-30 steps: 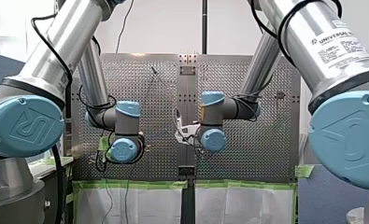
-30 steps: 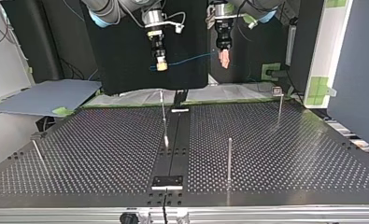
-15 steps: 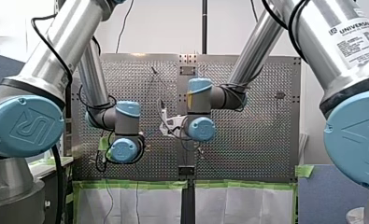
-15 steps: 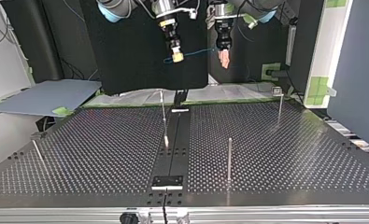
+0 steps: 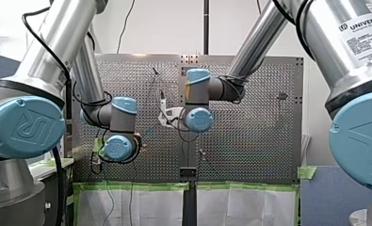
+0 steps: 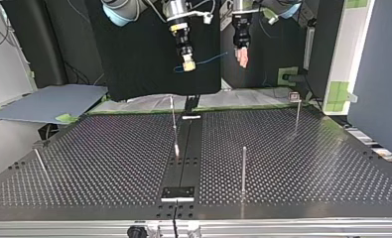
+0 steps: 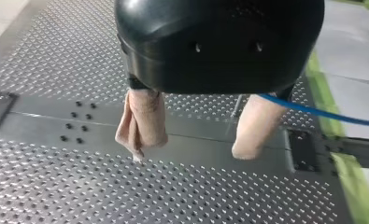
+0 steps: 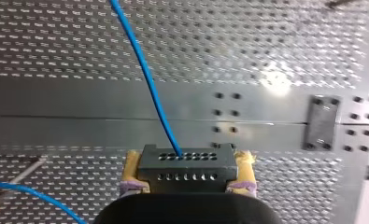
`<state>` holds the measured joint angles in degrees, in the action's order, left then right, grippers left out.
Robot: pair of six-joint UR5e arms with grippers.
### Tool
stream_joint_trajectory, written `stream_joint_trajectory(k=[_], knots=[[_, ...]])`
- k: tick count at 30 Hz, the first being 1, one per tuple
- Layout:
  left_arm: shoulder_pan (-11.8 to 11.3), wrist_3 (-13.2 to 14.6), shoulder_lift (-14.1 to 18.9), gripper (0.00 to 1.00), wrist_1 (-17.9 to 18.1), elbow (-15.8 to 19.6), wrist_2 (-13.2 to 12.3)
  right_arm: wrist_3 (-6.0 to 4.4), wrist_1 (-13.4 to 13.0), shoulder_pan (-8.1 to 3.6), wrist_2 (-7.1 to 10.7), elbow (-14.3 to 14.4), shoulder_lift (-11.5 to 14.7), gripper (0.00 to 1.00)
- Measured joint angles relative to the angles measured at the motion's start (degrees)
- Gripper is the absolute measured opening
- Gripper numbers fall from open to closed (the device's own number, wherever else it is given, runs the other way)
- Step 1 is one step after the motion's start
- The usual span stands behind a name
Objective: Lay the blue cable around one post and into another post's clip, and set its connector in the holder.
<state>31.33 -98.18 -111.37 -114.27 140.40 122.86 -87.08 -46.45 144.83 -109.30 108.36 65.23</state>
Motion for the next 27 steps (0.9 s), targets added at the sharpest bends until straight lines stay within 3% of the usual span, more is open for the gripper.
stream_joint_trajectory(k=[19, 27], knots=[[-1.8, -10.9, 11.0, 1.0, -11.0, -10.3, -1.1, -0.08, 10.5, -1.53, -1.35, -10.5, 10.5, 0.0], [-3.4, -12.9, 15.1, 1.0, -15.1, -14.4, -1.4, -0.12, 14.7, -2.36, -1.33, -13.1, 13.0, 0.0]])
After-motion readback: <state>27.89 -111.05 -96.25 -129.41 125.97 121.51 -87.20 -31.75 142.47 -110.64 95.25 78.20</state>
